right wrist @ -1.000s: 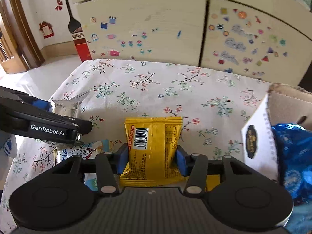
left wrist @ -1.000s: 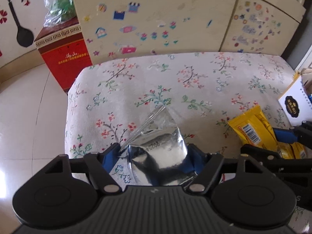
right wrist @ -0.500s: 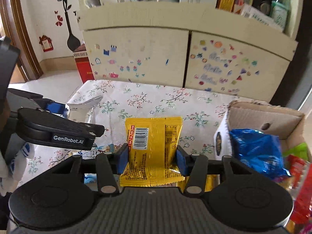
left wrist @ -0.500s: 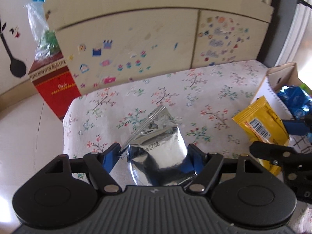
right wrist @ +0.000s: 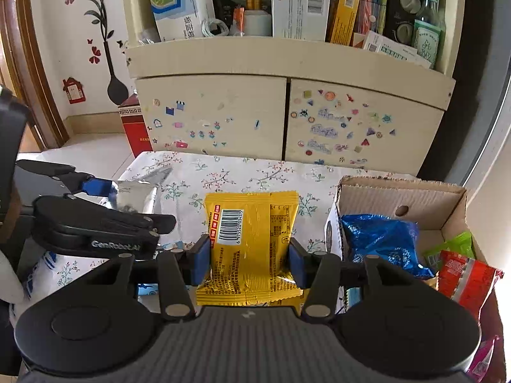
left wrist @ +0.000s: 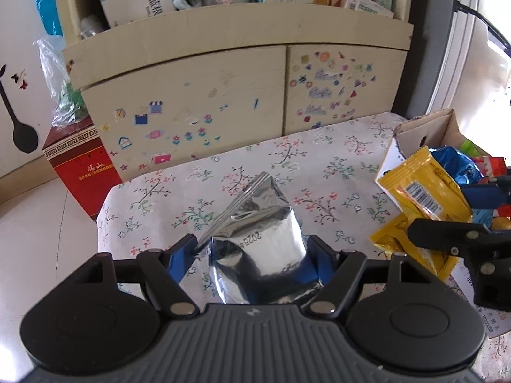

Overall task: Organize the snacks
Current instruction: 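Lift the silver foil and yellow bags and carry them over the box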

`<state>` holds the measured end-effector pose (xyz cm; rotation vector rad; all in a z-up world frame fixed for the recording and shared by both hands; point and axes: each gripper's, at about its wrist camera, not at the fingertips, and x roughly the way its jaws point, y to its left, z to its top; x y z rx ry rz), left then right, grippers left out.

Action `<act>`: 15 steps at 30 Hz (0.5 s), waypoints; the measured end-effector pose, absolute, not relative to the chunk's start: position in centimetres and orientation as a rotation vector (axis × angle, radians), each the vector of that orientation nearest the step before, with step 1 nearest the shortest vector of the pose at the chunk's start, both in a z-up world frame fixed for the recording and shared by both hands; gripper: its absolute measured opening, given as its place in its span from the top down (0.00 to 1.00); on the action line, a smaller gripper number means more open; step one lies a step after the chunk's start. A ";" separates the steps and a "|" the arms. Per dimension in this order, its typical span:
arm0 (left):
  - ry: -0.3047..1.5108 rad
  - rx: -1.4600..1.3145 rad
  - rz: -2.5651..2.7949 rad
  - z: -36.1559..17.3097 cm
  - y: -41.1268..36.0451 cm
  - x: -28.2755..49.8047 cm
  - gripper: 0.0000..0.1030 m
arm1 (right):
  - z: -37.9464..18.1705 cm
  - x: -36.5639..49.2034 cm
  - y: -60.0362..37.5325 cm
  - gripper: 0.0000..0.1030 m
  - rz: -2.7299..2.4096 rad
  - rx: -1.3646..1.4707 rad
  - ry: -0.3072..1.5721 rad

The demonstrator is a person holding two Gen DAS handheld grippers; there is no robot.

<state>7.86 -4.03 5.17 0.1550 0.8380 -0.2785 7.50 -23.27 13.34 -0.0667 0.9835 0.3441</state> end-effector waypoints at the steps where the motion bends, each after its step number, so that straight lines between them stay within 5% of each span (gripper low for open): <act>1: 0.836 0.150 -0.280 5.2 -4.2 7.9 0.28 | 13.5 7.4 -23.4 0.45 0.347 -0.063 0.979; 15: 0.779 0.108 -0.327 6.7 -7.3 8.0 0.28 | 15.6 6.7 -26.7 0.45 0.293 -0.022 0.922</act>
